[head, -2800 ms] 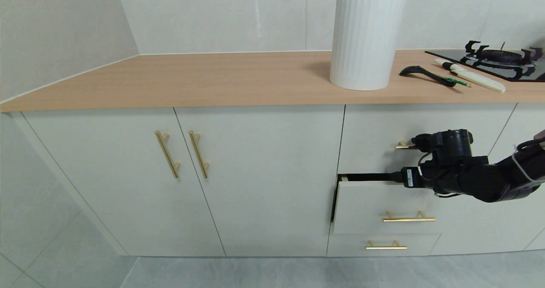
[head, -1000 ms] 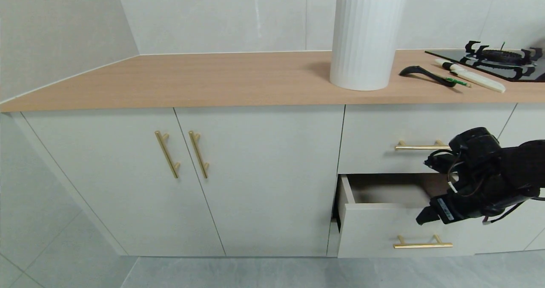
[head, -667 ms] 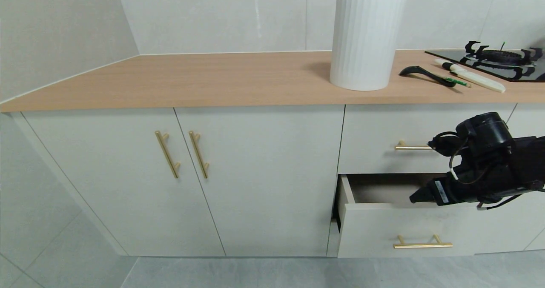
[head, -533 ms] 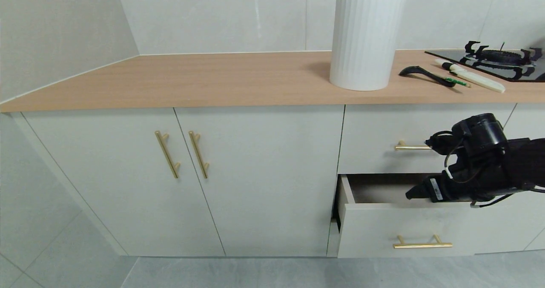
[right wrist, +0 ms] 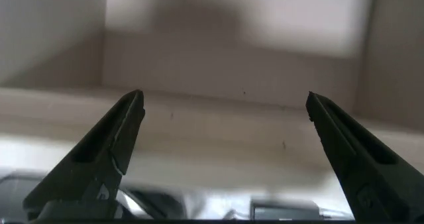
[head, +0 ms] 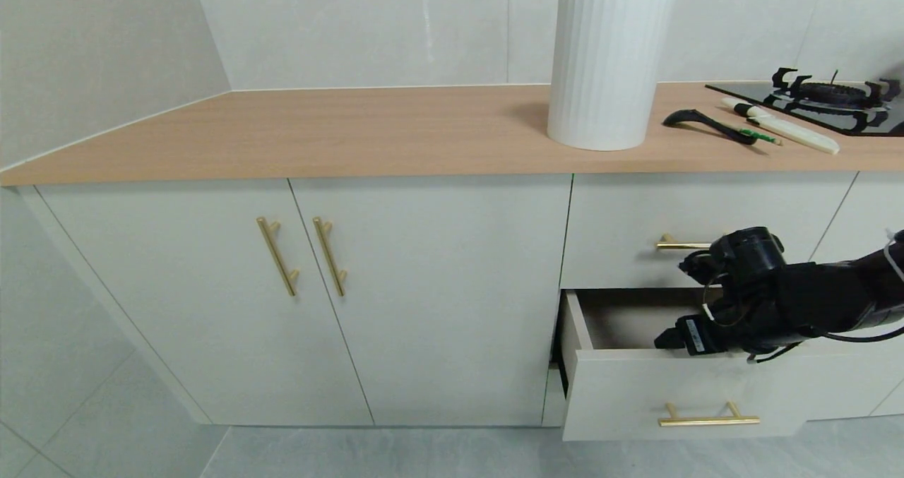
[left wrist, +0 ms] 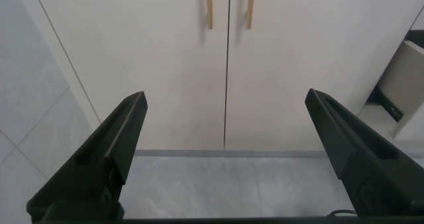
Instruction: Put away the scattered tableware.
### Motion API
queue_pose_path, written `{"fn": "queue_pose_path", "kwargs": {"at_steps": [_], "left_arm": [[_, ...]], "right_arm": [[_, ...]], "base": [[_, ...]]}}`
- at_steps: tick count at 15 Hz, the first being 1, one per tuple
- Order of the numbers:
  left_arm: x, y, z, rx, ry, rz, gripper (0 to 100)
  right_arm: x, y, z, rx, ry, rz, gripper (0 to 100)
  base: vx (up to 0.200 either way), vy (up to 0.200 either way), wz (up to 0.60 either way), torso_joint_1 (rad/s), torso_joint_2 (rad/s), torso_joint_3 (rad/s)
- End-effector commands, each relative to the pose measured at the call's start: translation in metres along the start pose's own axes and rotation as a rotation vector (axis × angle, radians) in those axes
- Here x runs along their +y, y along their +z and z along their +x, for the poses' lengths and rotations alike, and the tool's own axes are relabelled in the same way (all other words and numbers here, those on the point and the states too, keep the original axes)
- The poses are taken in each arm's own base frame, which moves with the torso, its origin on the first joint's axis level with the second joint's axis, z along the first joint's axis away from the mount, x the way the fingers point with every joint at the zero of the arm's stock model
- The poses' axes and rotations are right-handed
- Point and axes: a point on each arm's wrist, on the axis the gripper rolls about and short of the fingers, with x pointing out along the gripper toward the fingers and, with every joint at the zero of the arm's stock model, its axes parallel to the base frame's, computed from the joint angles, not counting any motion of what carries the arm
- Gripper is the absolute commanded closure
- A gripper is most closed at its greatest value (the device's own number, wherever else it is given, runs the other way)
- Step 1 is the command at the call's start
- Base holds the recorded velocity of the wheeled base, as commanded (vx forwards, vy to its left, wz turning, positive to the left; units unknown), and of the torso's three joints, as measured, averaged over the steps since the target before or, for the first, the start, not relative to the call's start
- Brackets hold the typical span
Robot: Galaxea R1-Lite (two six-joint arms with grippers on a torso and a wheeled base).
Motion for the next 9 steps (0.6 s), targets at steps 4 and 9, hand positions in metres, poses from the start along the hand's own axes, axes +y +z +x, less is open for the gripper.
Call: {"fn": "queue_pose_path", "kwargs": {"at_steps": [4,9], "left_arm": [[0.000,0.000,0.000,0.001,0.001,-0.001,0],[0.000,0.000,0.000,0.001,0.001,-0.001,0]], "right_arm": [[-0.001,-0.011,-0.027,0.100,0.000,-0.017,0],[-0.003,-0.037,-0.041,0.350,0.007,-0.093,0]], "base": [[0.000,0.000,0.00,0.000,0.00,0.000],[0.000,0.000,0.00,0.000,0.00,0.000]]}}
